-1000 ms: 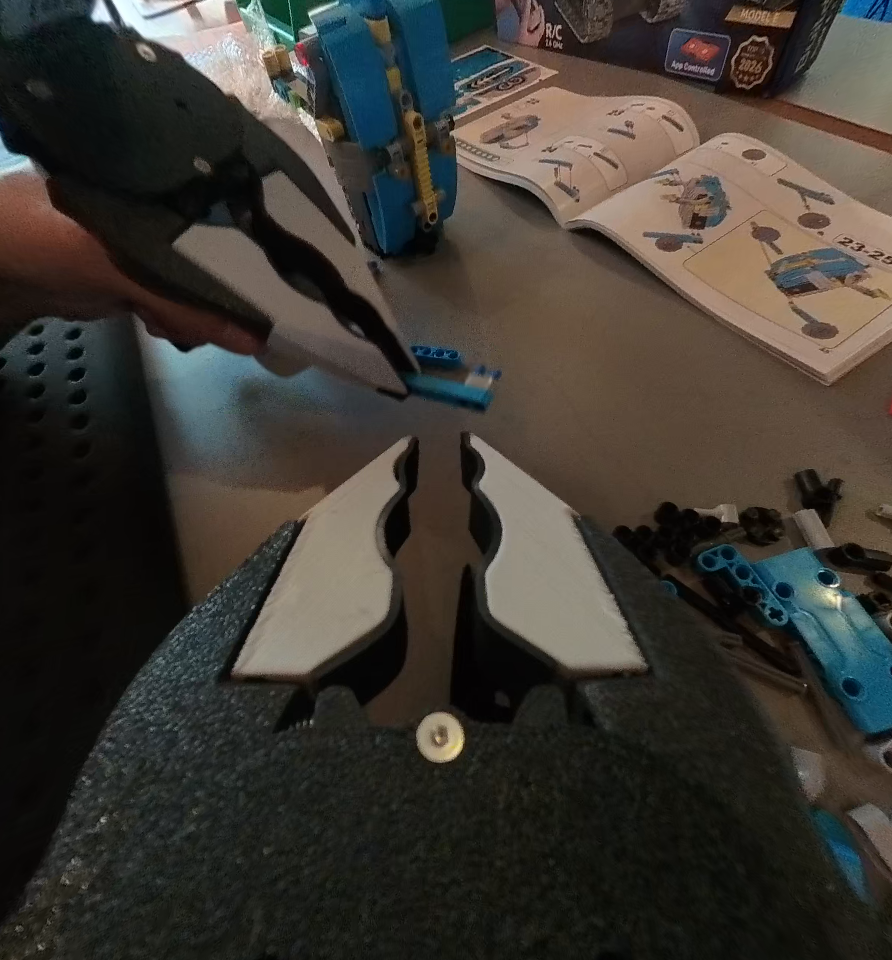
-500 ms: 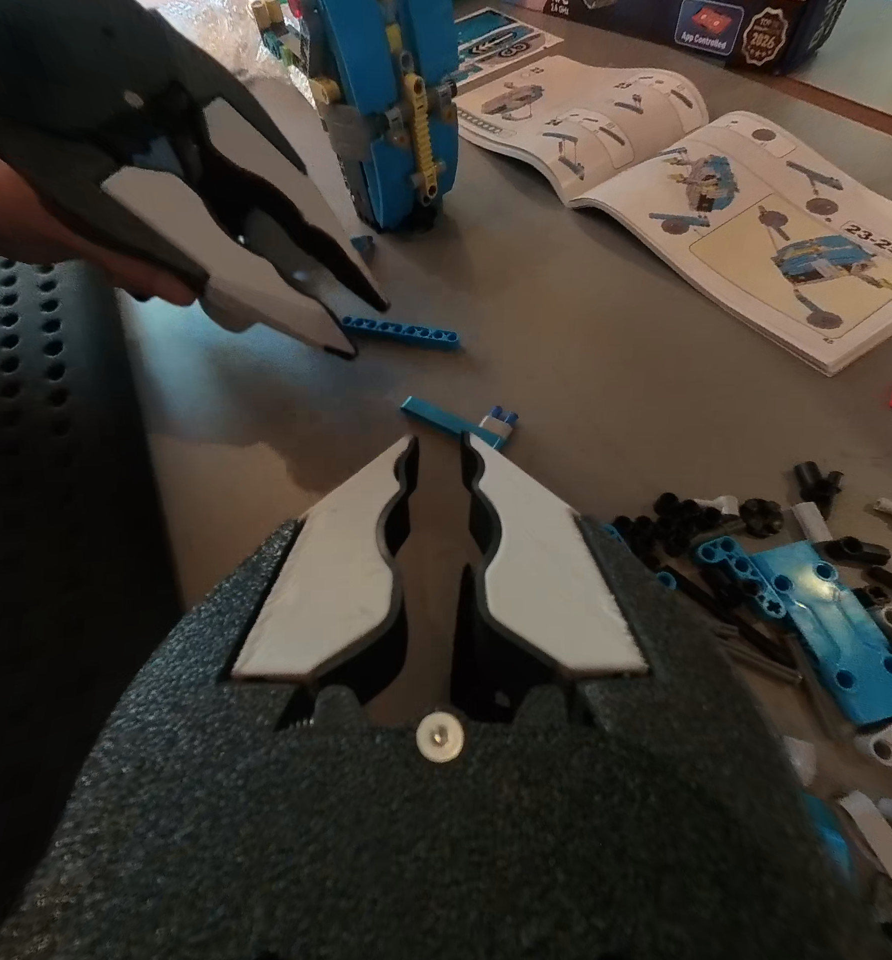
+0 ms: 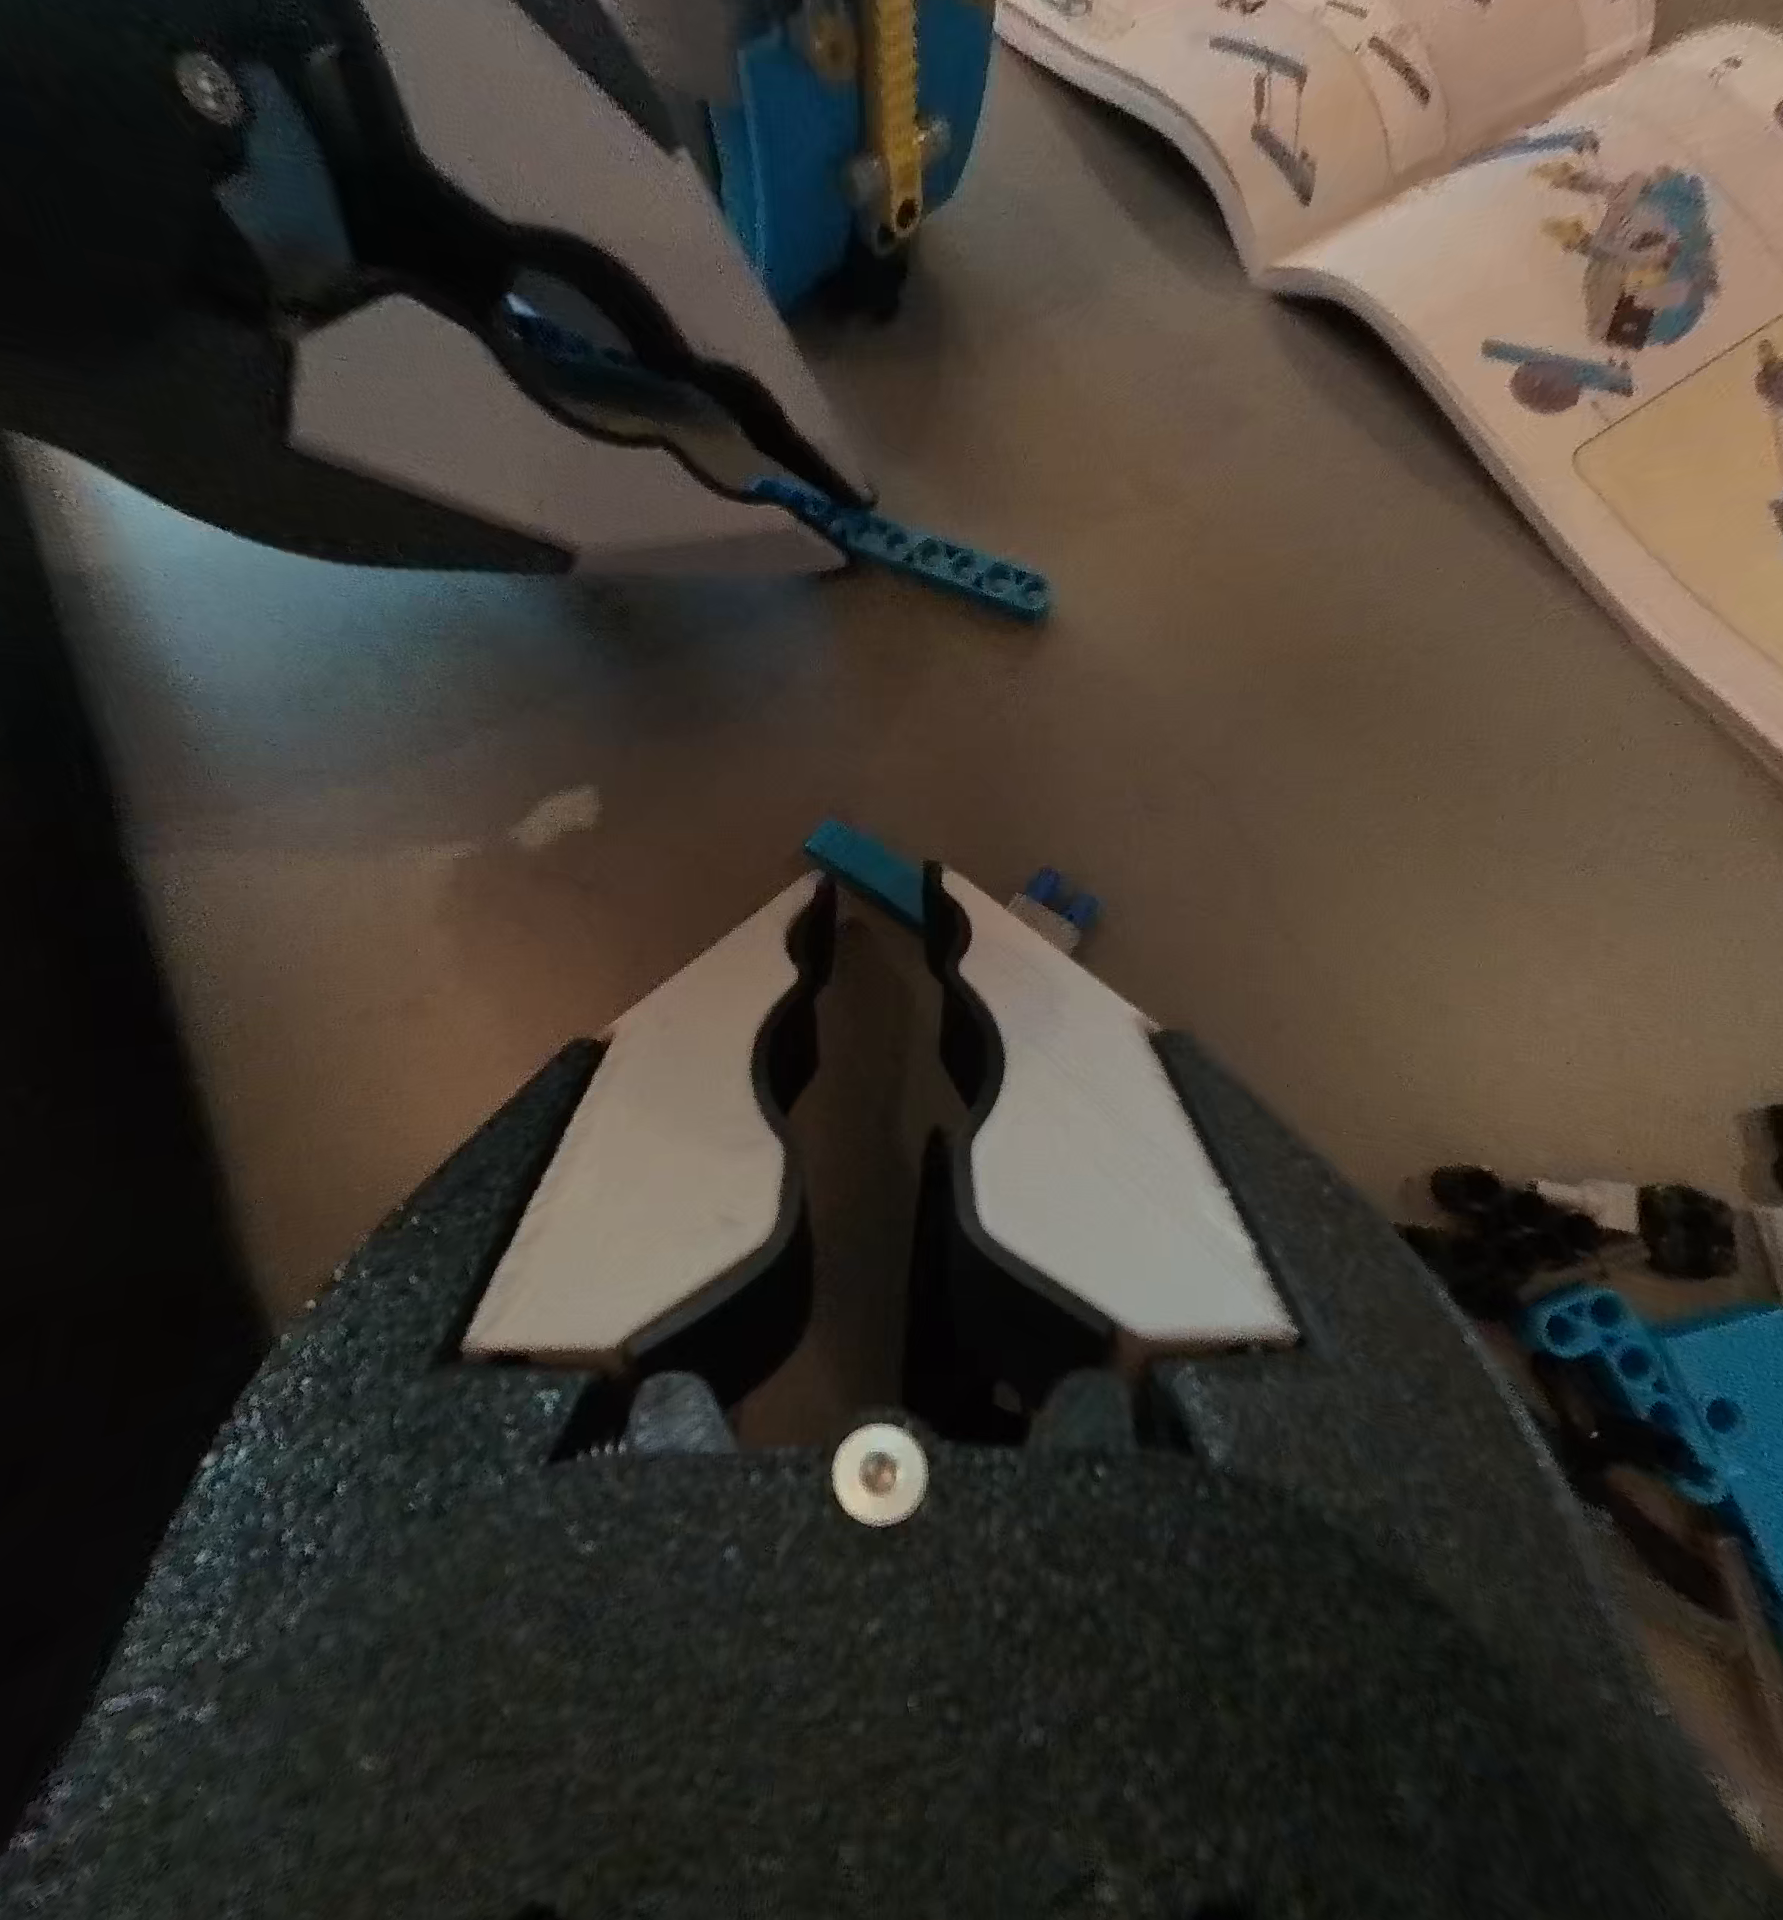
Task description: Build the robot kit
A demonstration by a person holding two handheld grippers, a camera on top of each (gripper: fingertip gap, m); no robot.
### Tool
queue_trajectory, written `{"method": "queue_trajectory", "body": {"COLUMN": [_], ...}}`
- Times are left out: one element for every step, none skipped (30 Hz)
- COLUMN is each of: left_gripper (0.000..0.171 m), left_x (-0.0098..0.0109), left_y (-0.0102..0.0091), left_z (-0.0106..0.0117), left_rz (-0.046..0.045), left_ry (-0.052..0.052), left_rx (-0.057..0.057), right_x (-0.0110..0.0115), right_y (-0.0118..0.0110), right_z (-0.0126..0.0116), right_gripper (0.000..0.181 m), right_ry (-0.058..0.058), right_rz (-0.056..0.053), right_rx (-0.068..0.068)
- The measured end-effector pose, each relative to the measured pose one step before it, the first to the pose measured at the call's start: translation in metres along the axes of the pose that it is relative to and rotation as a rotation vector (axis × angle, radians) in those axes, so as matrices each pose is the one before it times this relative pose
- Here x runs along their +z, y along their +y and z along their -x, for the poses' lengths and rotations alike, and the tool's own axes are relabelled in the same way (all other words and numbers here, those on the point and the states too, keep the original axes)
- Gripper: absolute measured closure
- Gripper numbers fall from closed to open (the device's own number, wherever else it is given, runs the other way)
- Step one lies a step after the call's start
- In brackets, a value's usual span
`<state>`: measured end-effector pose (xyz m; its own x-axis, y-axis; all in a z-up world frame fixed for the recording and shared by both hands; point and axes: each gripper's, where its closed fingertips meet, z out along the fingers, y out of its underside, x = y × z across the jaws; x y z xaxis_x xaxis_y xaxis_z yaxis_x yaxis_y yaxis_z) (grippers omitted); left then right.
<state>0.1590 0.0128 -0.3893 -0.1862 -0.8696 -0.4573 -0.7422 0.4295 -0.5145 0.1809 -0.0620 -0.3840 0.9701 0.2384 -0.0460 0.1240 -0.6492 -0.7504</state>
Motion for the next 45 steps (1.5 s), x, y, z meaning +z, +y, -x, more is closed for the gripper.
{"method": "queue_trajectory", "body": {"left_gripper": [0.164, 0.164, 0.164, 0.164, 0.164, 0.164, 0.164, 0.164, 0.164, 0.164, 0.164, 0.164, 0.164, 0.164, 0.164, 0.164, 0.164, 0.164, 0.164, 0.164, 0.164, 0.164, 0.164, 0.161, 0.157, 0.154, 0.153, 0.153, 0.153, 0.153, 0.153, 0.153, 0.153, 0.153, 0.153, 0.153, 0.153, 0.153, 0.153, 0.153, 0.153, 0.153, 0.153, 0.153, 0.153], "left_x": [0.00128, 0.00068, 0.0001, -0.00005, -0.00024, -0.00027, -0.00037, -0.00056, -0.00073, -0.00082, -0.00098, -0.00109, -0.00148, -0.00206, -0.0027, -0.00304, -0.0031, -0.0027, -0.00236, -0.00204, -0.00142, -0.00114, -0.00089, -0.00059, -0.00067, -0.00113, -0.00141, -0.00168, -0.00169, -0.00158, -0.00133, -0.00124, -0.00141, -0.00153, -0.00181, -0.00159, -0.00141, -0.00106, -0.0006, -0.00022, 0.00004, 0.00007, 0.00027, 0.00033, 0.00025], "left_y": [-0.00189, -0.00055, -0.00033, 0.00014, 0.00025, 0.0002, 0.00032, 0.00045, 0.00043, 0.00048, 0.00037, 0.00028, 0.00006, -0.00008, -0.00001, 0.00023, 0.00081, 0.0014, 0.0018, 0.00169, 0.00148, 0.00115, 0.00076, 0.0002, -0.00021, -0.00043, -0.00079, -0.00125, -0.00184, -0.00214, -0.00197, -0.00181, -0.00159, -0.00133, -0.00093, -0.00046, 0.00046, 0.00147, 0.00266, 0.00339, 0.00303, 0.00222, 0.0015, 0.00055, -0.00066], "left_z": [0.00011, -0.00035, -0.00008, -0.00008, -0.00004, -0.00007, -0.00027, -0.00049, -0.00083, -0.00111, -0.00116, -0.00151, -0.00287, -0.00474, -0.0062, -0.00722, -0.0073, -0.00626, -0.00498, -0.0035, -0.00264, -0.00208, -0.00183, -0.00173, -0.0012, -0.00088, -0.00093, -0.00083, -0.00038, -0.00007, 0.0002, 0.00093, 0.00146, 0.00103, 0.00008, -0.00071, -0.00082, -0.00063, -0.00034, -0.00008, 0.0003, 0.0003, -0.00037, -0.00052, -0.00026], "left_rz": [0.00047, 0.00646, 0.00274, 0.00013, -0.0035, -0.00541, -0.00608, -0.00589, -0.0052, -0.00415, -0.00308, -0.00293, -0.00534, -0.00879, -0.01059, -0.0098, -0.00674, -0.00326, -0.00102, -0.00143, -0.00211, -0.00187, -0.00117, -0.0018, -0.00288, -0.00299, -0.00426, -0.00682, -0.00947, -0.00985, -0.00751, -0.00591, -0.0054, -0.00518, -0.0055, -0.00529, -0.00364, -0.00029, 0.00517, 0.00893, 0.00739, 0.00382, 0.00263, 0.00018, -0.00406], "left_ry": [-0.0103, -0.0051, -0.0033, 0.0016, 0.0057, 0.008, 0.0091, 0.0092, 0.0095, 0.0097, 0.0091, 0.0111, 0.0177, 0.0282, 0.0402, 0.0474, 0.0475, 0.04, 0.0291, 0.0184, 0.0105, 0.0059, 0.0049, 0.0038, 0.0003, -0.0008, 0.0002, 0.0006, -0.0009, -0.0016, -0.0029, -0.0073, -0.0106, -0.0087, -0.003, 0.0017, 0.0025, 0.0006, -0.0005, -0.0022, -0.0047, -0.0034, 0.0021, 0.0041, 0.0031], "left_rx": [0.0252, 0.0204, 0.0134, 0.0012, -0.0125, -0.0205, -0.0199, -0.0159, -0.0131, -0.0124, -0.0114, -0.0116, -0.0139, -0.0175, -0.0236, -0.0277, -0.0272, -0.0237, -0.0172, -0.0101, -0.0041, -0.0026, -0.0043, -0.0042, -0.0041, -0.0045, -0.0032, -0.0021, -0.0033, -0.0055, -0.0068, -0.0072, -0.0069, -0.0058, -0.0038, -0.0021, -0.0008, 0.0001, 0.0004, 0.0004, 0.0003, -0.0005, -0.0019, -0.0028, -0.0022], "right_x": [-0.00142, -0.00167, -0.00182, -0.0017, -0.00142, -0.00124, -0.00121, -0.00096, -0.00069, -0.00096, -0.00094, -0.00064, -0.00128, -0.00381, -0.00726, -0.01048, -0.01327, -0.01523, -0.01611, -0.01603, -0.0155, -0.01452, -0.0131, -0.01131, -0.00946, -0.0071, -0.00464, -0.00208, 0.00093, 0.00438, 0.0075, 0.00967, 0.01107, 0.01162, 0.01167, 0.01179, 0.01154, 0.01015, 0.00809, 0.00577, 0.00362, 0.00256, 0.00187, 0.00192, 0.0022], "right_y": [0.00119, 0.00154, 0.00187, 0.00219, 0.002, 0.00179, 0.00207, 0.00234, 0.00208, 0.00216, 0.00205, 0.00163, -0.00007, -0.00424, -0.00684, -0.00609, -0.00347, 0.00013, 0.00585, 0.01136, 0.0156, 0.0182, 0.01779, 0.01531, 0.01329, 0.01143, 0.00812, 0.00356, -0.00051, -0.00263, -0.00411, -0.00463, -0.00559, -0.00688, -0.00774, -0.0073, -0.0049, -0.00255, -0.00134, -0.00121, -0.00241, -0.00328, -0.00263, -0.00177, -0.00055], "right_z": [0.00203, 0.00352, 0.005, 0.00581, 0.00522, 0.00398, 0.00519, 0.0064, 0.00558, 0.00405, 0.0042, 0.00351, 0.00051, -0.00187, -0.002, -0.0045, -0.00976, -0.01265, -0.01479, -0.01773, -0.01993, -0.02031, -0.01967, -0.01745, -0.01333, -0.00843, -0.0051, -0.00167, 0.00522, 0.0074, 0.00503, 0.0063, 0.00644, 0.0055, 0.00427, 0.00474, 0.0034, 0.00145, -0.00119, -0.00268, -0.00334, -0.00332, -0.00423, -0.00541, -0.00633], "right_gripper": [0.164, 0.165, 0.165, 0.167, 0.167, 0.167, 0.168, 0.168, 0.169, 0.169, 0.169, 0.168, 0.167, 0.165, 0.165, 0.165, 0.165, 0.165, 0.164, 0.163, 0.161, 0.16, 0.161, 0.161, 0.162, 0.162, 0.159, 0.158, 0.159, 0.158, 0.158, 0.159, 0.159, 0.158, 0.159, 0.158, 0.158, 0.158, 0.158, 0.158, 0.158, 0.159, 0.159, 0.159, 0.159], "right_ry": [-0.0081, -0.0167, -0.0225, -0.0235, -0.0164, -0.0073, -0.0136, -0.0202, -0.0123, 0.0002, 0.0022, 0.0074, 0.0321, 0.053, 0.0463, 0.0451, 0.058, 0.0527, 0.0446, 0.0446, 0.0479, 0.0473, 0.045, 0.0382, 0.0209, 0.0029, -0.0017, -0.0049, -0.0327, -0.0357, -0.0109, -0.014, -0.0136, -0.0081, -0.0034, -0.0127, -0.0124, -0.0088, 0.0019, 0.006, 0.0049, -0.0014, -0.0006, 0.004, 0.0088], "right_rz": [0.0013, -0.0016, -0.0016, 0.0001, -0.0017, -0.0014, 0.0029, 0.0037, 0.0031, 0.0066, 0.0089, 0.011, 0.0062, -0.0183, -0.0357, -0.0297, -0.0192, -0.0121, 0.0051, 0.0241, 0.0375, 0.0422, 0.0341, 0.0195, 0.0154, 0.0187, 0.0142, -0.0022, -0.011, -0.0059, -0.0025, 0.002, 0.0026, -0.0015, -0.005, -0.002, 0.0091, 0.0163, 0.0155, 0.0093, -0.0013, -0.0068, -0.0019, 0.0039, 0.0104], "right_rx": [0.0141, 0.0186, 0.0171, 0.0139, 0.0111, 0.0124, 0.0129, 0.0111, 0.0069, 0.0023, -0.0042, -0.0238, -0.0378, -0.0482, -0.0488, -0.0348, -0.0205, -0.0054, 0.016, 0.034, 0.0434, 0.0428, 0.0423, 0.0435, 0.0452, 0.0475, 0.0435, 0.0398, 0.0345, 0.0274, 0.02, 0.0049, -0.0022, -0.0084, -0.0126, -0.011, -0.0091, -0.0127, -0.0108, -0.0085, -0.0033, 0.0033, 0.0038, 0.0014, 0.0037]}}
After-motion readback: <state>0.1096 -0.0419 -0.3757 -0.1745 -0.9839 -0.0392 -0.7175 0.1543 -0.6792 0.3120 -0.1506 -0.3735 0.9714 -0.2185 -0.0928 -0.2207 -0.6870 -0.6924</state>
